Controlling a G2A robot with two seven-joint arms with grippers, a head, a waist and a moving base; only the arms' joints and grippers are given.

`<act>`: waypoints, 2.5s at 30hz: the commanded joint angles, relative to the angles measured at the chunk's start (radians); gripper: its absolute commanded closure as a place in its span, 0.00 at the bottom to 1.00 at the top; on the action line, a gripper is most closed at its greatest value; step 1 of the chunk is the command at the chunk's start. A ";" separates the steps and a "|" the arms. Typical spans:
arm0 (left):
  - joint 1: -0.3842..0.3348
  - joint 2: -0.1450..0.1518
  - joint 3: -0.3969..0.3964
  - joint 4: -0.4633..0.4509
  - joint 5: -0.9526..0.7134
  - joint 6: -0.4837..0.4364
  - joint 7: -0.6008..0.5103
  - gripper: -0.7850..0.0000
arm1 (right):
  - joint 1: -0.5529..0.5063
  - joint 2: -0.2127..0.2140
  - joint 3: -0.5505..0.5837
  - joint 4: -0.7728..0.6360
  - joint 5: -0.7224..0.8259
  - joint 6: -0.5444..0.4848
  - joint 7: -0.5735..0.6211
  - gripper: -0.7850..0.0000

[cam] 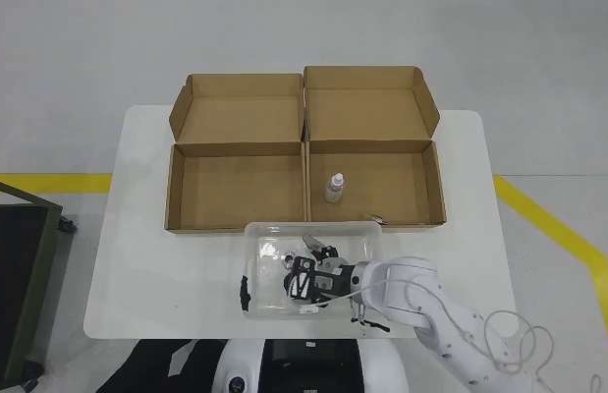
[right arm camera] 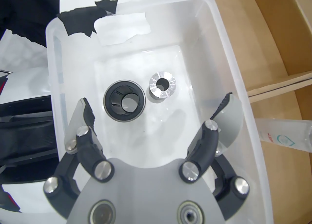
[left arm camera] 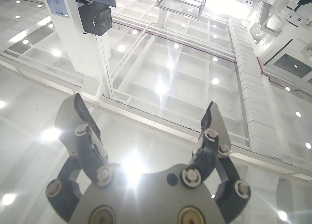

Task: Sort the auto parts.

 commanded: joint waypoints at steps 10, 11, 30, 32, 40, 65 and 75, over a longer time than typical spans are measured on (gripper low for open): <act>0.000 0.000 0.000 0.000 0.000 0.000 0.000 0.00 | 0.009 -0.006 -0.028 0.053 -0.001 0.000 -0.009 0.00; 0.000 0.000 0.000 0.000 0.000 0.000 0.000 0.00 | 0.011 -0.007 -0.031 0.059 0.000 0.001 -0.011 0.00; 0.000 0.000 0.000 0.000 0.000 0.000 0.000 0.00 | 0.033 -0.023 -0.071 0.126 0.011 0.016 -0.041 0.35; 0.000 0.000 0.000 0.000 0.000 0.000 0.000 0.00 | 0.035 -0.025 -0.071 0.131 0.012 0.024 -0.046 0.38; 0.000 0.000 0.000 0.000 0.000 0.000 0.000 0.00 | 0.025 -0.019 -0.028 0.139 0.017 0.057 -0.065 0.51; 0.000 0.000 0.000 0.000 0.000 0.000 0.000 0.00 | 0.037 -0.026 -0.028 0.164 -0.002 0.057 -0.106 0.28; 0.000 0.000 0.000 0.000 0.000 0.000 0.000 0.00 | 0.048 -0.032 -0.035 0.175 0.000 0.054 -0.121 0.73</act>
